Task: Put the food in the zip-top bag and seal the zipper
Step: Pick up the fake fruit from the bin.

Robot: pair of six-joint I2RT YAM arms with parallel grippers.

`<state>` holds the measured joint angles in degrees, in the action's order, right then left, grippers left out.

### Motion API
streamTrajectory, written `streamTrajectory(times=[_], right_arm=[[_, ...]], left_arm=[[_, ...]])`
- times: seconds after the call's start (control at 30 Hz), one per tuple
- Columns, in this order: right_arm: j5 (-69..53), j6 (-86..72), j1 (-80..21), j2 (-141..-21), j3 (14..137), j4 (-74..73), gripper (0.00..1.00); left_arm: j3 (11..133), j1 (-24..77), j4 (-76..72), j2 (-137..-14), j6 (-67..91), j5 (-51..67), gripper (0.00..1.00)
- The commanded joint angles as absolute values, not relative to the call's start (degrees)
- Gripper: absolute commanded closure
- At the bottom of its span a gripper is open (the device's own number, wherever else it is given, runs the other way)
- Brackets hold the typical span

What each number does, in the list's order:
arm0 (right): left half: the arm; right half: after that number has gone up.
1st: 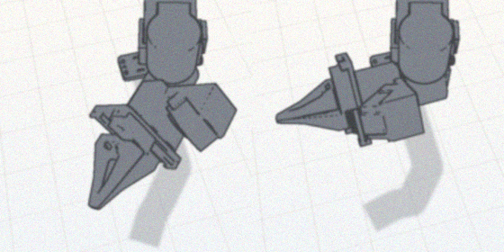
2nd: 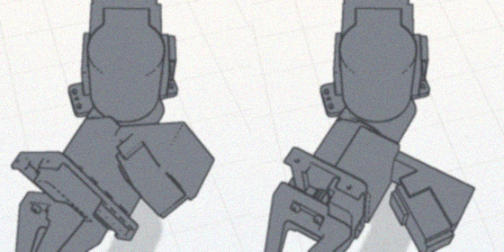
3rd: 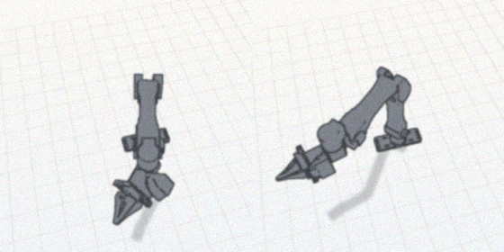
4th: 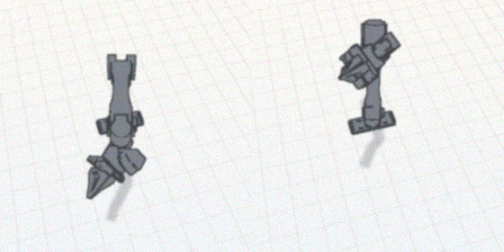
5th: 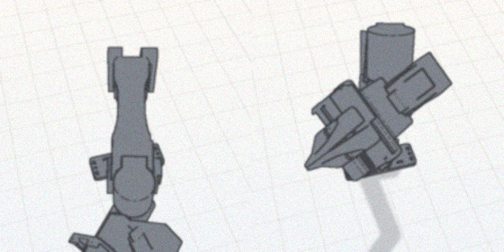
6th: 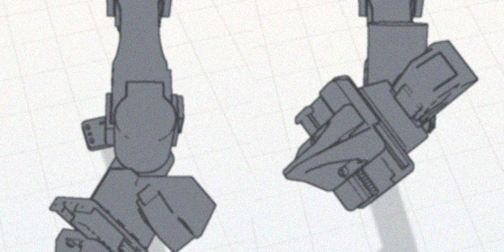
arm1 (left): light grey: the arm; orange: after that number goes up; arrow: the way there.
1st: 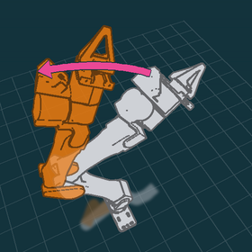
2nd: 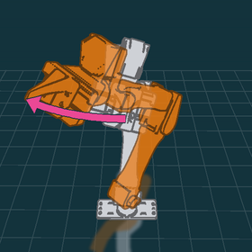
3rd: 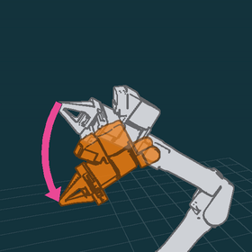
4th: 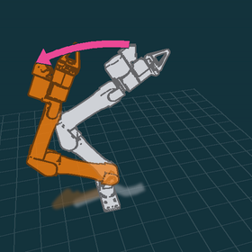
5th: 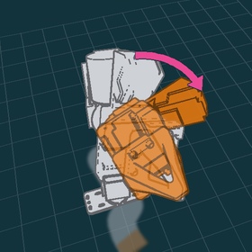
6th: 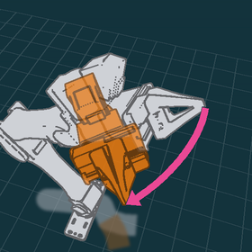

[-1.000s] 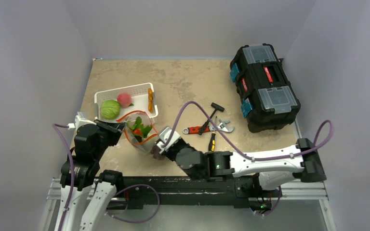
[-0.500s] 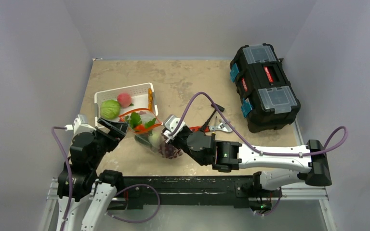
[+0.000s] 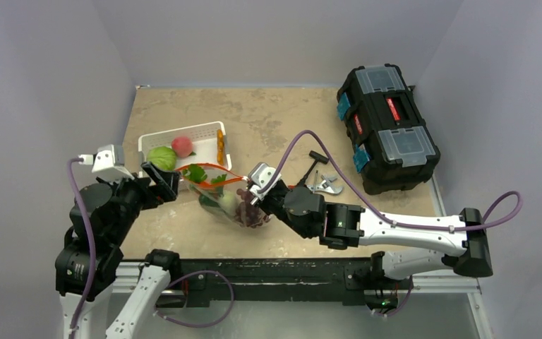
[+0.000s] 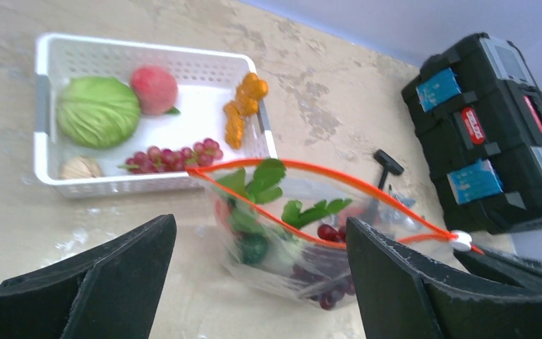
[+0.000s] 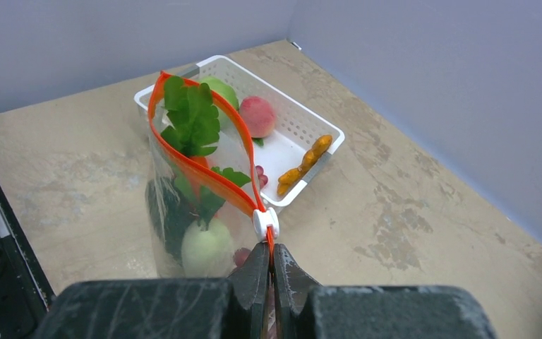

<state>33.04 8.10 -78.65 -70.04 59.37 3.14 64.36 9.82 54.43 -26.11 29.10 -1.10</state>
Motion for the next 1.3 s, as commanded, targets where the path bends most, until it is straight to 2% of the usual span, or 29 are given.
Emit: streamTrajectory(times=[0.0, 0.17, 0.3, 0.47, 0.7, 0.9, 1.1, 1.27], right_arm=[[33.2, 7.3, -78.1, -67.2, 59.3, 4.5, 1.0], [33.8, 7.2, -77.8, -67.0, 59.2, 4.0, 1.0], [34.6, 6.7, -77.8, -65.7, 58.1, 3.6, 1.0], [36.1, 6.3, -77.8, -64.4, 57.5, 3.0, 1.0], [36.1, 6.2, -77.8, -61.8, 56.6, 3.0, 1.0], [35.9, 6.0, -77.8, -61.2, 55.9, 3.5, 1.0], [35.3, 5.8, -77.7, -61.3, 55.8, 3.5, 1.0], [34.5, 5.6, -77.8, -61.3, 56.1, 3.3, 1.0]], left_arm=[[71.3, 9.8, 53.9, -34.1, 23.5, -7.9, 0.11], [75.1, 7.3, 51.2, -45.6, 25.1, -8.1, 0.11], [74.0, -4.2, 47.7, -52.5, 28.8, 1.7, 0.12], [73.6, -10.0, 43.4, -63.1, 29.5, 4.8, 0.15], [74.0, -10.5, 45.5, -78.9, 22.6, 6.7, 0.25], [71.2, -10.4, 46.5, -84.0, 21.1, 7.5, 0.28], [69.5, -6.8, 46.3, -90.1, 30.5, 7.5, 0.39], [65.9, -6.8, 42.8, -89.1, 38.2, 2.8, 0.4]])
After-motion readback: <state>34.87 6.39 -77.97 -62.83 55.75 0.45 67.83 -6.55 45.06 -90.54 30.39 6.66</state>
